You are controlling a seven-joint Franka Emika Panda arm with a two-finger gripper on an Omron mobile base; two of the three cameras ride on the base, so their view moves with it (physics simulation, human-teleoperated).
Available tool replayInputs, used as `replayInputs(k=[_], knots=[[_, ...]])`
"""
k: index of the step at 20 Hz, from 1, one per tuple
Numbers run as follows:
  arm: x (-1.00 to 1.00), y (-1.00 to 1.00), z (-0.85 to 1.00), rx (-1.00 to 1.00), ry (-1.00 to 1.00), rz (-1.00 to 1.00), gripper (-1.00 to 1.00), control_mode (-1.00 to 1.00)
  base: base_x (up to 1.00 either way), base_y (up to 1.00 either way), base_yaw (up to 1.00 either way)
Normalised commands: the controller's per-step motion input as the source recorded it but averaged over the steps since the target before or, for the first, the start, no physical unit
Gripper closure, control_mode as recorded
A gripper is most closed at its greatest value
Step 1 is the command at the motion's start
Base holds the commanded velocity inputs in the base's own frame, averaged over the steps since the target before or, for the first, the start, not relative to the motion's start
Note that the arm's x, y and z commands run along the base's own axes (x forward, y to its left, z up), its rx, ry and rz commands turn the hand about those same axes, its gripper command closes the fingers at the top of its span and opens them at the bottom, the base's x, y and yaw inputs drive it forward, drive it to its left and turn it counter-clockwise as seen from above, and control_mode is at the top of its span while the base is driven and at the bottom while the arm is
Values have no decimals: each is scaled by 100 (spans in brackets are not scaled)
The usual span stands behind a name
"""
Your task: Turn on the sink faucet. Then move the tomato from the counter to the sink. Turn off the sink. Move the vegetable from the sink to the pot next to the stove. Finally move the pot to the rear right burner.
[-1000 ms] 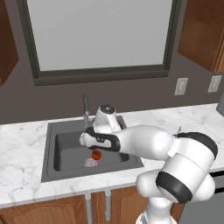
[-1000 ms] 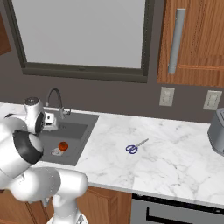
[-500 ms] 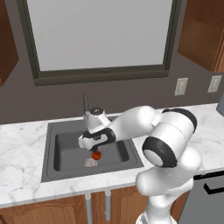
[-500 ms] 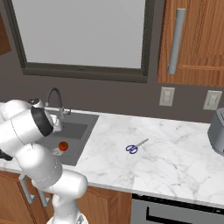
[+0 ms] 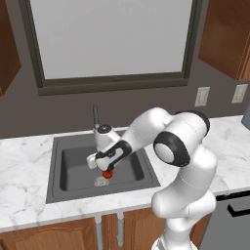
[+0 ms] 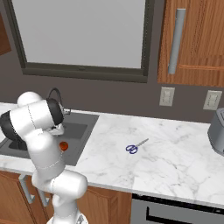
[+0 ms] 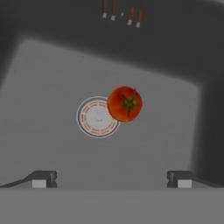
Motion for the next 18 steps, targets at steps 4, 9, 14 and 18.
replayInputs(k=[4,9,14,18], knots=[[27,-12,-43,0,1,-3,-100,-100,0,0,0],[36,-3,-41,0,2,-5,-100,-100,0,0,0],[34,0,-36,0,3,-5,-100,-100,0,0,0],[32,0,-39,0,1,-5,-100,-100,0,0,0]])
